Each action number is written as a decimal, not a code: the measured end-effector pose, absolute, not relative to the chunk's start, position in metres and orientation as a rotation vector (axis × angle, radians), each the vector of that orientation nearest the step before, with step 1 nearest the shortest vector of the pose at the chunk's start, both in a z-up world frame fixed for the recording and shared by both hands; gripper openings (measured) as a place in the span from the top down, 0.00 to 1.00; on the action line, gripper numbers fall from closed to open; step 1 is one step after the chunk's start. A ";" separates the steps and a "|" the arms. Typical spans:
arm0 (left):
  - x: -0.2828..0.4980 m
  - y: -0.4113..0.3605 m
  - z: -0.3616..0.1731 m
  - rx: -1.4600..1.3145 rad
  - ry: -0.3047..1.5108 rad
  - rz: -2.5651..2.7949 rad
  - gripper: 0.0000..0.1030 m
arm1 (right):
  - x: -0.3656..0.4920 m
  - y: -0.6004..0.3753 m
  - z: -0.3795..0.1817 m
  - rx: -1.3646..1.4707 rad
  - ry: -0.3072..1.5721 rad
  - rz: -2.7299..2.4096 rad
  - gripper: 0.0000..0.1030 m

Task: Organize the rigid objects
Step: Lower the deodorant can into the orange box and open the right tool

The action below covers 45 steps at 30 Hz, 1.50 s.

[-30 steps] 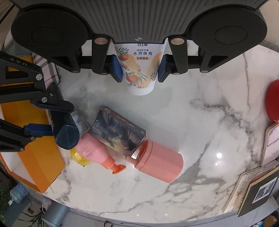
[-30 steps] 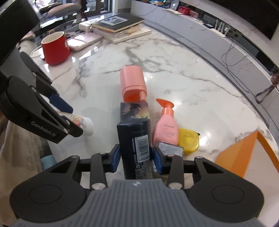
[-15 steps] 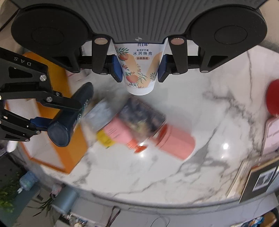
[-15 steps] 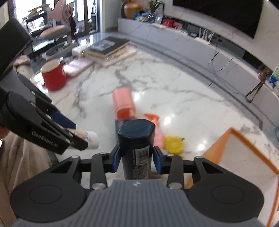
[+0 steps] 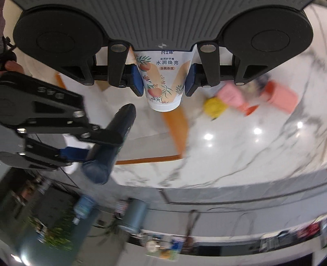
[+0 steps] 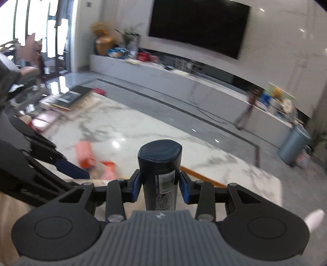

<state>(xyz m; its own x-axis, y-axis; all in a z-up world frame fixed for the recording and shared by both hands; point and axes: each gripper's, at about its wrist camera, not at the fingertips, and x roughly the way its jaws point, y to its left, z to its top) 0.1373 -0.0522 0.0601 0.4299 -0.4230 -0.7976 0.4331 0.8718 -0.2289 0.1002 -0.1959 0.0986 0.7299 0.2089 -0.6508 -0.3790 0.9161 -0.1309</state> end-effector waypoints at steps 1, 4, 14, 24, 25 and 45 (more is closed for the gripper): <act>0.138 -0.063 0.059 0.026 0.988 -0.551 0.51 | 0.101 -0.204 0.094 -0.260 0.697 0.305 0.62; 0.145 -0.091 0.050 0.069 0.995 -0.594 0.51 | 0.105 -0.230 0.076 -0.235 0.749 0.251 0.62; 0.178 -0.151 -0.001 0.217 1.047 -0.616 0.51 | 0.136 -0.273 0.007 -0.173 0.897 0.178 0.62; 0.211 -0.169 -0.032 0.320 1.054 -0.613 0.51 | 0.169 -0.292 -0.029 -0.103 0.947 0.181 0.62; 0.215 -0.169 -0.035 0.322 1.062 -0.609 0.51 | 0.173 -0.293 -0.031 -0.092 0.947 0.179 0.62; 0.220 -0.150 -0.017 0.250 1.001 -0.591 0.80 | 0.180 -0.286 -0.046 -0.055 0.972 0.211 0.60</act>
